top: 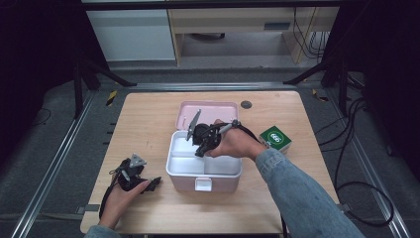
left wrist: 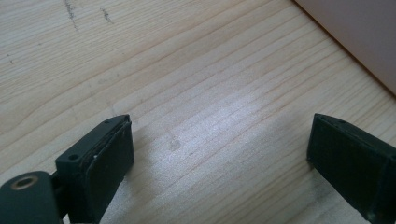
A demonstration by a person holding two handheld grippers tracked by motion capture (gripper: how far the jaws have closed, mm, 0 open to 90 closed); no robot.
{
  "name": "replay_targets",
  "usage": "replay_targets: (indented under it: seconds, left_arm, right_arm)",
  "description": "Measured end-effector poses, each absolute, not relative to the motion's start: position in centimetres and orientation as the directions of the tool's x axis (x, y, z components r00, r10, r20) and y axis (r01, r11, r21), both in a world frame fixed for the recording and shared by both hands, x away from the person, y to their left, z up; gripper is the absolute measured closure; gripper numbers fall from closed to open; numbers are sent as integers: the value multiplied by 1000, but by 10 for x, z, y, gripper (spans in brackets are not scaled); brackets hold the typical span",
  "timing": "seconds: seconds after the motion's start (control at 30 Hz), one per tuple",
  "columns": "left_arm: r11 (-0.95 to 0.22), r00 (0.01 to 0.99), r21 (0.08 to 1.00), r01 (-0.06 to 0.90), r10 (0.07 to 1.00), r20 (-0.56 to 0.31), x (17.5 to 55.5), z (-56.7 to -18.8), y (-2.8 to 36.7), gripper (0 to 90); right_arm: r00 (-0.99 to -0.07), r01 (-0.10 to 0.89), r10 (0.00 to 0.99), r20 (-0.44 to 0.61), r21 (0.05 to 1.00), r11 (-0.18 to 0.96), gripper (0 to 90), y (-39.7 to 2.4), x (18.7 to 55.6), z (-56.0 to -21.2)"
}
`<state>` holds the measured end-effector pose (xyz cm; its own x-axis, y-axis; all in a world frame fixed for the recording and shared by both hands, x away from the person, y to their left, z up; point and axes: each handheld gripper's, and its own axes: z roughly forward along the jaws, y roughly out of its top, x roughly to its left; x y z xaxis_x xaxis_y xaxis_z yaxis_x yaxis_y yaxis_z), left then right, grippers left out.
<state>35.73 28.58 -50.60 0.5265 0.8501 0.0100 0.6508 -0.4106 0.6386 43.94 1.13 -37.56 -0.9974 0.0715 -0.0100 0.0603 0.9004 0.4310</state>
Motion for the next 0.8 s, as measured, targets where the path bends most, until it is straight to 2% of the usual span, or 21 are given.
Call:
replay_targets:
  seconds: [0.2, 0.5, 0.8]
  left_arm:
    - [-408, 523, 641, 651, 852, 12, 357, -506, 286, 65]
    - [-408, 523, 639, 652, 853, 12, 356, -506, 285, 62]
    - [-408, 522, 639, 652, 853, 12, 356, -506, 285, 62]
  right_arm:
    - [-997, 63, 73, -7, 434, 899, 898, 11, 440, -376]
    - [-1000, 10, 12, -1, 433, 901, 897, 8, 435, -376]
    - [-1000, 3, 9, -10, 446, 895, 898, 6, 434, -373]
